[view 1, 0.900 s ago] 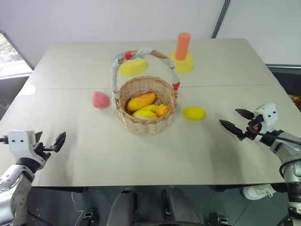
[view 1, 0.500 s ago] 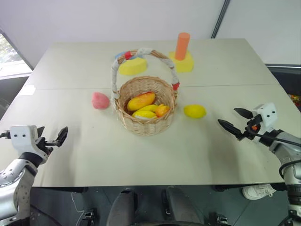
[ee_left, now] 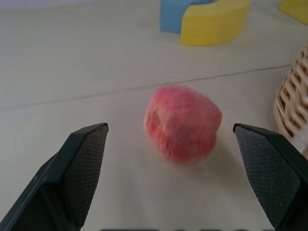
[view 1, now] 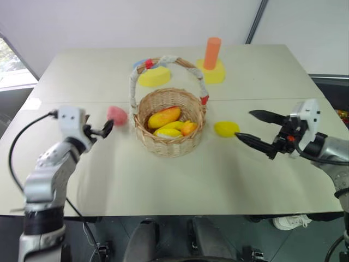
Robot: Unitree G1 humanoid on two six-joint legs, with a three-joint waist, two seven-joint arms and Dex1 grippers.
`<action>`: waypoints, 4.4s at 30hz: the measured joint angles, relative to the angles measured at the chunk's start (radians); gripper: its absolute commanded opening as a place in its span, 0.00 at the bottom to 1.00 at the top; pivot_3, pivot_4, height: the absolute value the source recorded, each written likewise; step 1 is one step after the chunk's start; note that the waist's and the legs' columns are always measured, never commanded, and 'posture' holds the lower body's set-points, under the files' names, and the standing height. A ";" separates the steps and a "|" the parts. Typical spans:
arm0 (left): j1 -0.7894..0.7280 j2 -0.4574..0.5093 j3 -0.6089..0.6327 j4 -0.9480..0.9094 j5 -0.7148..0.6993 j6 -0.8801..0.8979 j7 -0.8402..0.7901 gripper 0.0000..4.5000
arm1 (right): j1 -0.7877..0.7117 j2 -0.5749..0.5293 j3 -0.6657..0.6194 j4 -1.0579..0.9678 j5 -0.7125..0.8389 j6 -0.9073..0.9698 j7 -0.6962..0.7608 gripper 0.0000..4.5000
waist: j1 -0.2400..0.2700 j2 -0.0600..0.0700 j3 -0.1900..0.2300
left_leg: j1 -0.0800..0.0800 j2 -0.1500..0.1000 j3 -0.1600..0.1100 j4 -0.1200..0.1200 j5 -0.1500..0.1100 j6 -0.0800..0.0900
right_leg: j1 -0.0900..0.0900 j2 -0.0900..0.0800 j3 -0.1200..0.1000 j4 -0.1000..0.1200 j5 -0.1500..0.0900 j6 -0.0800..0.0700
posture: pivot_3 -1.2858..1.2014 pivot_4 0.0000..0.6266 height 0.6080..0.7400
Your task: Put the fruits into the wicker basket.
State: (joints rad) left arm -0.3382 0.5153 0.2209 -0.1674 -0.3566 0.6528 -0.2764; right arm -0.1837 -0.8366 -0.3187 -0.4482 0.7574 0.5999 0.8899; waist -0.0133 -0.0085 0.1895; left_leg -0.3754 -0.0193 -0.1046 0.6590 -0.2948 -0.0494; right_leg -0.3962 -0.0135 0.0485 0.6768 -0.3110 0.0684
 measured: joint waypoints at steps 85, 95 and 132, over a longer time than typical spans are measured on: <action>0.091 0.198 -0.074 -0.406 -0.323 0.150 -0.377 1.00 | -0.158 0.120 0.318 0.570 -0.565 -0.431 -0.065 0.36 | -0.002 -0.001 0.001 | -0.014 0.000 0.001 0.006 0.002 0.000 | -0.010 -0.001 0.000 -0.004 0.007 0.005 | 0.52 0.24 1.00; 0.256 0.220 0.097 -0.324 -0.304 0.007 -0.448 1.00 | -0.085 -0.031 0.186 0.035 -0.217 -0.114 0.083 0.36 | -0.007 -0.001 0.001 | -0.013 0.001 0.001 0.006 0.002 0.000 | -0.009 -0.001 0.000 -0.005 0.008 0.003 | 0.52 0.24 1.00; 0.189 0.103 -0.001 -0.402 -0.372 -0.026 -0.366 1.00 | -0.351 0.411 0.289 0.296 -0.323 -0.019 -0.299 0.44 | 0.000 -0.001 0.000 | -0.013 0.000 0.001 0.006 0.003 -0.001 | -0.011 0.000 -0.001 -0.001 0.009 0.002 | 0.52 0.24 1.00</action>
State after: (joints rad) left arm -0.1489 0.6183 0.2198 -0.5697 -0.7283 0.6266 -0.6425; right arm -0.5352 -0.4261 -0.0297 -0.1519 0.4339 0.5809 0.5911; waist -0.0132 -0.0093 0.1899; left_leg -0.3889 -0.0191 -0.1039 0.6648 -0.2922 -0.0500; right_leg -0.4073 -0.0138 0.0480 0.6761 -0.3024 0.0705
